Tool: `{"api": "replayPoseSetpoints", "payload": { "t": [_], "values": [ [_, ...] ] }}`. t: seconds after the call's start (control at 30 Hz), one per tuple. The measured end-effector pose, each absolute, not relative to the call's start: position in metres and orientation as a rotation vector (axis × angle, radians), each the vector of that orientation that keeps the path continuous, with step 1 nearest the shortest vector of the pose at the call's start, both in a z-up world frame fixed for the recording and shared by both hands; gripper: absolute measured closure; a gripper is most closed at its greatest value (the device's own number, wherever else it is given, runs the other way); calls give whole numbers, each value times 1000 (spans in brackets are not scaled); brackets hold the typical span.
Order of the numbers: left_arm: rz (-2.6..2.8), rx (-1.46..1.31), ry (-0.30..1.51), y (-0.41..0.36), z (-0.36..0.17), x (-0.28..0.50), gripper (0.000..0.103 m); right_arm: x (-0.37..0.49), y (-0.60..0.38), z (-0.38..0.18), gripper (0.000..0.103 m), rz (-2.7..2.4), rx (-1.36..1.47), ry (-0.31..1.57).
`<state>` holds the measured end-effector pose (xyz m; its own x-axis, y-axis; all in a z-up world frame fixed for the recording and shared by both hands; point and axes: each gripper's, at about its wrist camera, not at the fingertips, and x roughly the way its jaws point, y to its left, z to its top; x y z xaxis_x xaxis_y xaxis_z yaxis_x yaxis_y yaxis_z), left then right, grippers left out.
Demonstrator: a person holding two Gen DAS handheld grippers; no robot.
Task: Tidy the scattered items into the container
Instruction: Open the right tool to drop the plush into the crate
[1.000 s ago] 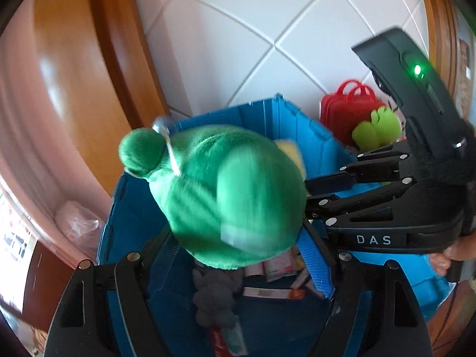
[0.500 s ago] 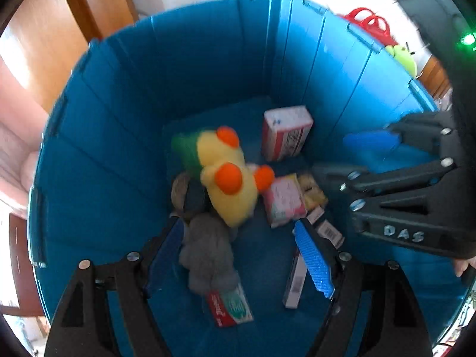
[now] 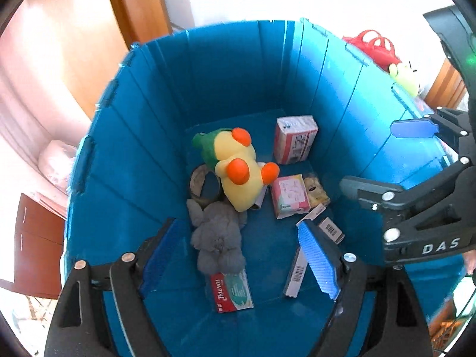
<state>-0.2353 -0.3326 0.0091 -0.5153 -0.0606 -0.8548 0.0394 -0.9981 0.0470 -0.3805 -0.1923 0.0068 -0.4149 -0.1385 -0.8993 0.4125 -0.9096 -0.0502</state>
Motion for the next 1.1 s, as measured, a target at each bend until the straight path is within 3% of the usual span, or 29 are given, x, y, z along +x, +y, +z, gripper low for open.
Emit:
{"api": "replayPoseSetpoints", "payload": {
  "t": [0.37,0.73,1.1],
  "values": [
    [-2763,1128,29,-298,52,-159,16,-295,-145,66,0,-2558,1205,291],
    [-2759,1061,127,-249,59,-132,16,-237,-65,73,0,-2678,1162,49],
    [-2730,989,123,-211,71,-116,16,-207,-32,76,0,-2755,1121,115]
  ]
}}
